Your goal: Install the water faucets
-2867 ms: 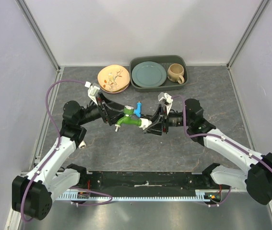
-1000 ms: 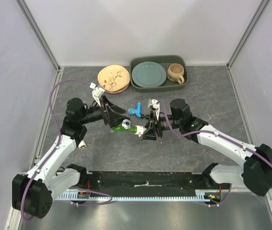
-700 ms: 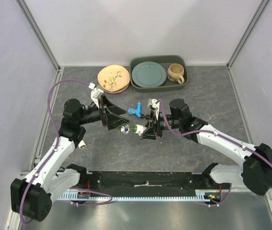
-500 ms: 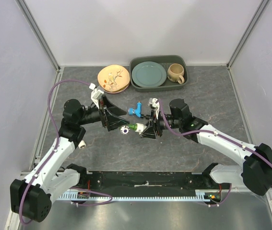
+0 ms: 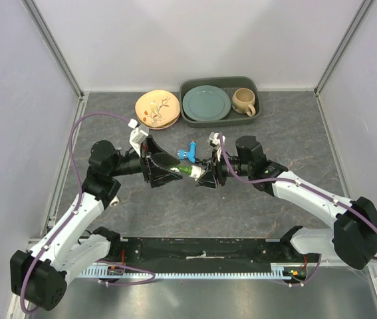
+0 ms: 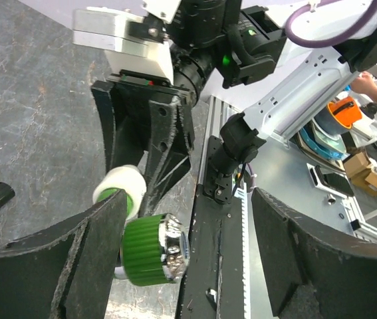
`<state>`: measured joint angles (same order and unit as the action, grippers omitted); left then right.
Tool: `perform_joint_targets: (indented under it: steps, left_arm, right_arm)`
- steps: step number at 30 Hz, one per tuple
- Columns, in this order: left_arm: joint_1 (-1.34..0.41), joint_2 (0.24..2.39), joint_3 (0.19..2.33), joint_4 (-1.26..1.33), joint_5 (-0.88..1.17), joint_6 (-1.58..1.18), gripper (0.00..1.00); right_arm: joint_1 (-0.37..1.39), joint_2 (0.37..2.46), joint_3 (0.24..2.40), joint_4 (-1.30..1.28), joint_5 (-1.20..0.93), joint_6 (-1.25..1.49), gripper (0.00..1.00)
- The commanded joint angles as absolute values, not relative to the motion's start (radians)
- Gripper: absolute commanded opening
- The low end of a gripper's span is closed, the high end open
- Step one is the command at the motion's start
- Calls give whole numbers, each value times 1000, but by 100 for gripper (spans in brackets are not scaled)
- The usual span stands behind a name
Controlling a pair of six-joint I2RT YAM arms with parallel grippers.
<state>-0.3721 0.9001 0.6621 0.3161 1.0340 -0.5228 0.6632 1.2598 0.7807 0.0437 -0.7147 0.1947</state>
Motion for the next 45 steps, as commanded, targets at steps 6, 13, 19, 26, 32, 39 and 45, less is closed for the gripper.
perform_joint_targets:
  steps: [6, 13, 19, 26, 32, 39, 45]
  left_arm:
    - [-445, 888, 716, 261, 1063, -425, 76]
    - [-506, 954, 779, 40, 963, -292, 75]
    - [-512, 979, 802, -41, 920, -258, 75]
    - [-523, 1014, 833, -127, 874, -221, 75]
    - [-545, 1045, 856, -202, 821, -183, 75]
    - [-563, 1011, 868, -203, 727, -156, 75]
    - [-563, 826, 773, -65, 463, -300, 78]
  right_arm:
    - [638, 1255, 824, 110, -699, 224, 0]
    - [614, 1223, 801, 147, -693, 256, 0]
    - [591, 1163, 756, 227, -699, 288, 0]
    - [566, 1098, 701, 320, -715, 330, 0]
    - [554, 1060, 667, 402, -732, 364, 0]
    - [546, 1078, 667, 410, -727, 373, 0]
    - [546, 1086, 664, 408, -696, 370, 0]
